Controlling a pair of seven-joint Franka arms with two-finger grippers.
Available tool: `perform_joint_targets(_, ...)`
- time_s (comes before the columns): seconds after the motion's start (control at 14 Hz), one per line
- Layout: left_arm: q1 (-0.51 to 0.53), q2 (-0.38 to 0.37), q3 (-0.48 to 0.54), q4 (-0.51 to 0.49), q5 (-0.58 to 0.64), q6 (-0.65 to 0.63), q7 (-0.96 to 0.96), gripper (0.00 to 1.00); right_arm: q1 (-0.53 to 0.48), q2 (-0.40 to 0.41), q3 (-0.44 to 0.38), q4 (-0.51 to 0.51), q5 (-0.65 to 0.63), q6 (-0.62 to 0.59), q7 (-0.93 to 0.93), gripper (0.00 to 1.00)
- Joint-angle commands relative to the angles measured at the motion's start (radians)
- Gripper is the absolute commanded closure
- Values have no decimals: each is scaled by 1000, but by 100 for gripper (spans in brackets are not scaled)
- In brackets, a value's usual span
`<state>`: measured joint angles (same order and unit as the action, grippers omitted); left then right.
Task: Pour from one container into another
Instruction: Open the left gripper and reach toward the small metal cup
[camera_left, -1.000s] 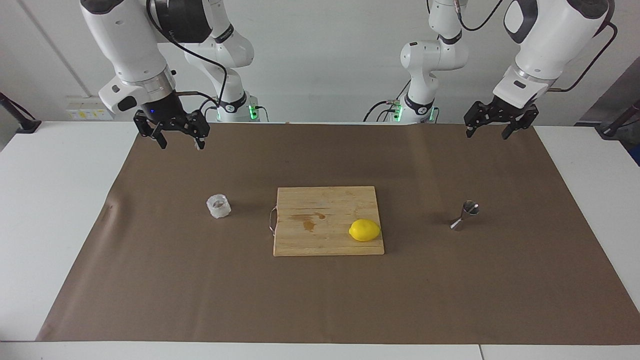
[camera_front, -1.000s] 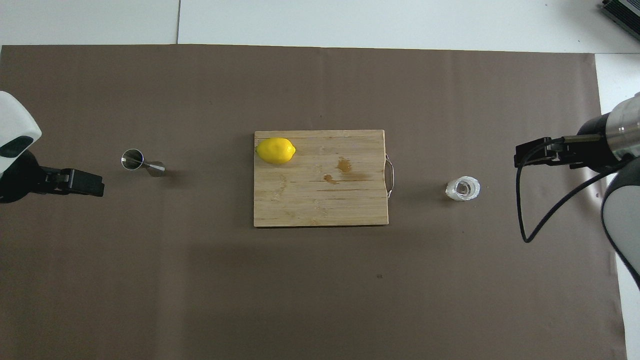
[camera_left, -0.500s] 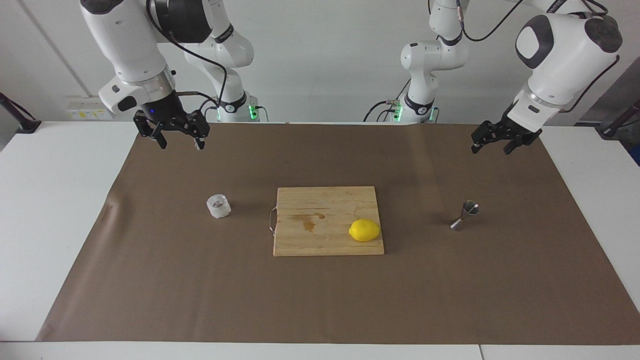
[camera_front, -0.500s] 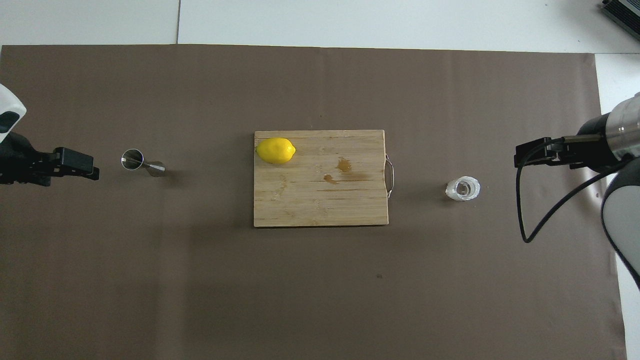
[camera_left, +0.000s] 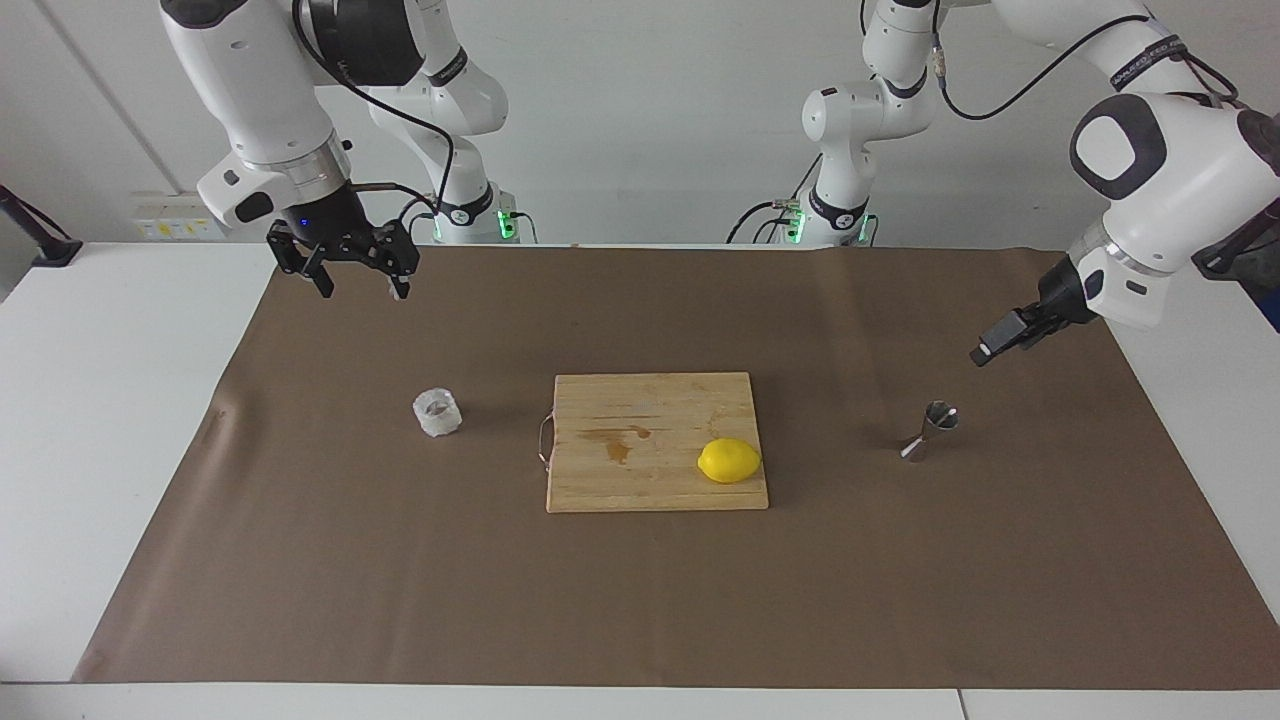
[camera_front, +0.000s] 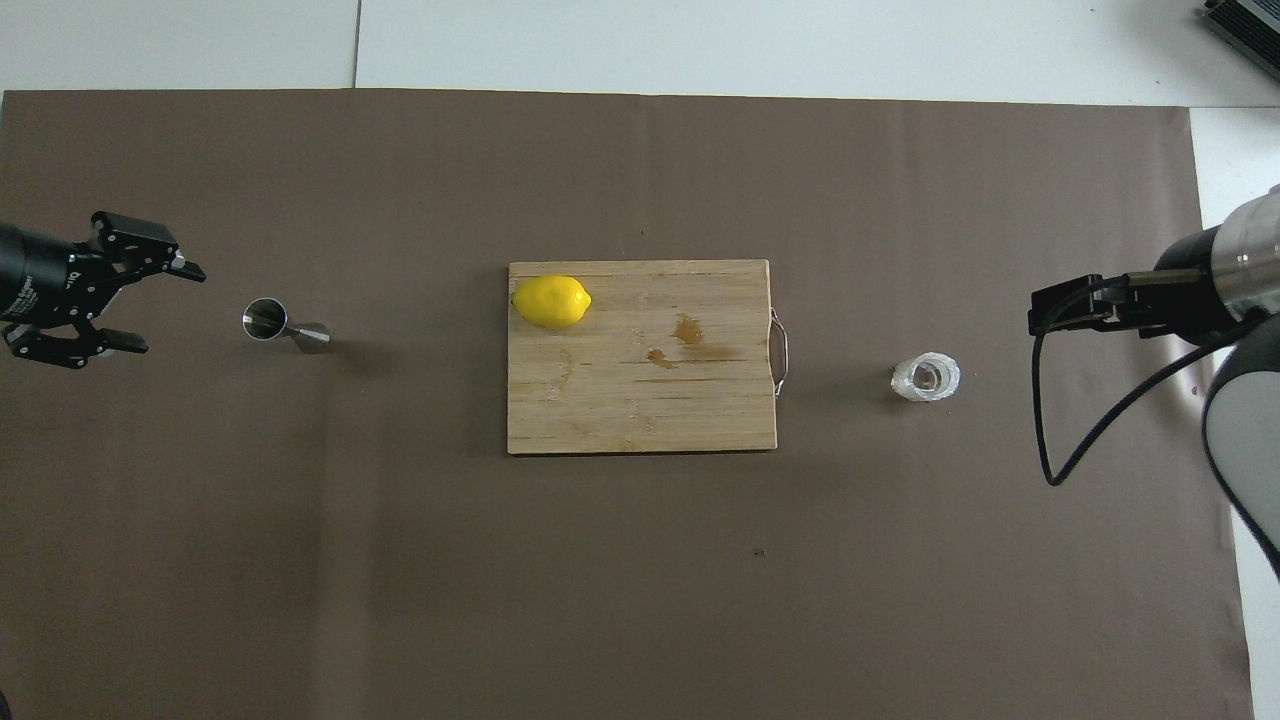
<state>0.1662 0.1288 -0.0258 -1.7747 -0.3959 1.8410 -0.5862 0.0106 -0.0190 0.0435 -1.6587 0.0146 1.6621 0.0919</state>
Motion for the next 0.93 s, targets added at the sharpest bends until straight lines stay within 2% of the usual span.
perform_joint_targets(0.0, 36, -102, -8, -203, -154, 153, -253, 0, -14, -24, 7, -32, 24, 22, 3, 0)
perform_joint_targets(0.21, 38, -149, -8, -334, -289, 305, -473, 0, -14, -24, 7, -32, 24, 22, 3, 0)
perform_joint_targets(0.36, 23, -170, -9, -408, -331, 416, -649, 0, -14, -24, 7, -32, 24, 22, 3, 0)
perform_joint_targets(0.43, 21, -185, -9, -448, -362, 453, -681, 0, -14, -25, 7, -32, 24, 22, 3, 0)
perform_joint_targets(0.57, 21, -228, -9, -544, -511, 518, -733, 0, -14, -25, 7, -32, 24, 22, 3, 0)
perform_joint_targets(0.71, -16, -256, -16, -639, -616, 666, -811, 0, -14, -25, 7, -32, 24, 22, 3, 0)
perform_joint_targets(0.86, -53, -259, -14, -652, -756, 716, -834, 0, -14, -24, 7, -32, 24, 22, 3, 0)
